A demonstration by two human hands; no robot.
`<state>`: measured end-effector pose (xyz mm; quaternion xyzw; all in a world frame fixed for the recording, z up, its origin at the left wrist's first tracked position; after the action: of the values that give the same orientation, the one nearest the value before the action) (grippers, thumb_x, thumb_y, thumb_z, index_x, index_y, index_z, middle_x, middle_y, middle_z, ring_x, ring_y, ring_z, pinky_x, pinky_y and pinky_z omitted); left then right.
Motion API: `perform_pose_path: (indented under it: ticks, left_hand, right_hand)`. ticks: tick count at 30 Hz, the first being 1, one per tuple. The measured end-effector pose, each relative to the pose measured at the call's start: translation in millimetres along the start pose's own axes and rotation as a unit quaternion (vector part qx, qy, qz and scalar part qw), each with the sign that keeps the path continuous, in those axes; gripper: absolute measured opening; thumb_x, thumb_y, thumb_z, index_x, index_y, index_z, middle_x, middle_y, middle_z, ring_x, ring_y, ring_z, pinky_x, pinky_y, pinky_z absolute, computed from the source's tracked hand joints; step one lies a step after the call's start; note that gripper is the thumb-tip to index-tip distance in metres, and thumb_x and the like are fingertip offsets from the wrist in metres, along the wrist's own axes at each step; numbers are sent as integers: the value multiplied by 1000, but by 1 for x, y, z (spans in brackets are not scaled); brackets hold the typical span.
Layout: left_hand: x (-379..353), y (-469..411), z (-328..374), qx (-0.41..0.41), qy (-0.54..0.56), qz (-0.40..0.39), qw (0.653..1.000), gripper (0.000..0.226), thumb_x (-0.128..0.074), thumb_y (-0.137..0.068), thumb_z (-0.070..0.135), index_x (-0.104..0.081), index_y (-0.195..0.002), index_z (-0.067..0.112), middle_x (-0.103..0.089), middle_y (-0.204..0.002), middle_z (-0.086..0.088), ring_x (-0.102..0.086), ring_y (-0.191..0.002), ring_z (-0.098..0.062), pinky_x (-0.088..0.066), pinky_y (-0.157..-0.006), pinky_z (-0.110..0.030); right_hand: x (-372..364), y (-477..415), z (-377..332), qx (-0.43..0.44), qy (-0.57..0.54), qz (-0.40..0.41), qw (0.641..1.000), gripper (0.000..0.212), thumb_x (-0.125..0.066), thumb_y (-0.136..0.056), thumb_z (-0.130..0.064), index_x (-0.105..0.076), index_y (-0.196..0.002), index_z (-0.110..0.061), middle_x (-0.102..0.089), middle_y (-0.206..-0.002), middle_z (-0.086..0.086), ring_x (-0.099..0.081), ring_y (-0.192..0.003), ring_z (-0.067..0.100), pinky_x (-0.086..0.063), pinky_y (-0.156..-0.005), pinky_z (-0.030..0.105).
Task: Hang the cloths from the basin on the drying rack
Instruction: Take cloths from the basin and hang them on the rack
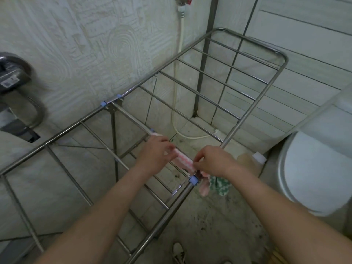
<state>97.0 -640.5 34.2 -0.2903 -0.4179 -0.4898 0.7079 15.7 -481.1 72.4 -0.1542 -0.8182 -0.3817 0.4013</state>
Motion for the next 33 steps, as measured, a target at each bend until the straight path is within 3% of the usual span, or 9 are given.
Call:
perform_pose_path:
  ticks: [5, 10, 16, 18, 21, 24, 27, 29, 33]
  left_hand:
    - [-7, -5, 10, 0, 13, -37, 999, 34, -60, -84, 46, -68, -106, 21, -61, -108, 3, -53, -103, -15, -49, -87, -42]
    - [-10, -3, 14, -12, 11, -56, 998, 37, -59, -87, 42, -65, -114, 18, -61, -115, 3, -54, -106, -13, -47, -93, -40]
    - [4, 3, 25, 52, 41, -56, 996, 43, -63, -86, 38, -59, -124, 18, -53, -134, -1, -45, -123, -15, -38, -104, -34]
    - [25, 7, 46, 101, 162, -25, 981, 39, -63, -87, 36, -60, -121, 18, -59, -125, 2, -53, -109, -7, -43, -91, -22]
    - [46, 25, 95, 128, 423, -86, 893, 36, -60, -86, 38, -65, -111, 12, -69, -106, 2, -65, -93, -7, -51, -85, -19]
    - [47, 37, 126, 92, 429, -149, 886, 33, -64, -81, 43, -65, -104, 20, -71, -99, 7, -67, -95, -9, -53, -81, -23]
    - [44, 35, 128, 104, 446, -103, 883, 17, -68, -83, 30, -66, -93, 16, -71, -93, -2, -67, -89, -16, -55, -86, -40]
    - [50, 34, 127, 116, 472, -67, 871, 12, -66, -86, 24, -68, -86, 12, -70, -88, -9, -65, -84, -22, -53, -90, -50]
    - [67, 27, 126, 130, 528, -12, 839, 11, -68, -82, 27, -70, -86, 17, -70, -95, -12, -63, -88, -28, -50, -84, -47]
  right_hand:
    - [-2, -1, -1, -45, 63, 44, 996, 16, -66, -83, -32, -70, -75, -20, -70, -71, -5, -67, -69, 14, -57, -69, 33]
    - [-3, 3, 2, -46, 57, 52, 996, 17, -66, -84, -33, -70, -74, -20, -68, -68, -5, -64, -63, 11, -46, -52, 22]
    - [13, 18, 16, -31, -175, 14, 984, 22, -65, -85, -33, -73, -77, -15, -72, -79, 3, -65, -71, 17, -51, -68, 31]
    - [30, 35, 20, -24, -315, 9, 949, 16, -65, -86, -28, -74, -83, -16, -72, -86, 4, -66, -79, 16, -50, -75, 30]
    - [45, 58, 21, -16, -524, -18, 851, 16, -61, -87, -17, -74, -94, -11, -72, -91, 11, -67, -81, 22, -53, -74, 30]
    - [50, 68, 15, 10, -643, -31, 765, 22, -59, -86, -6, -70, -105, -4, -70, -92, 15, -66, -79, 24, -55, -72, 29]
    - [53, 69, 10, 33, -720, -18, 693, 30, -62, -84, -2, -65, -114, 0, -70, -95, 17, -67, -77, 23, -58, -72, 30]
    - [55, 68, 10, 35, -740, -8, 672, 31, -63, -84, -2, -65, -114, -1, -71, -94, 16, -68, -74, 22, -58, -70, 30]
    - [71, 64, 15, 66, -701, -9, 710, 30, -62, -81, 2, -68, -108, -9, -71, -91, 10, -66, -74, 21, -55, -74, 33]
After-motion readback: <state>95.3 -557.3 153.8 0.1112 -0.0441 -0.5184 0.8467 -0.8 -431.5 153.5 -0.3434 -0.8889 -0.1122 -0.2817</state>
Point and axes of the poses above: each hand's wrist, its own y-axis away from the middle knuckle, its own x-axis out of the back of the hand, z = x × y, the point moved 6 cm from there along -y, towards the middle knuckle
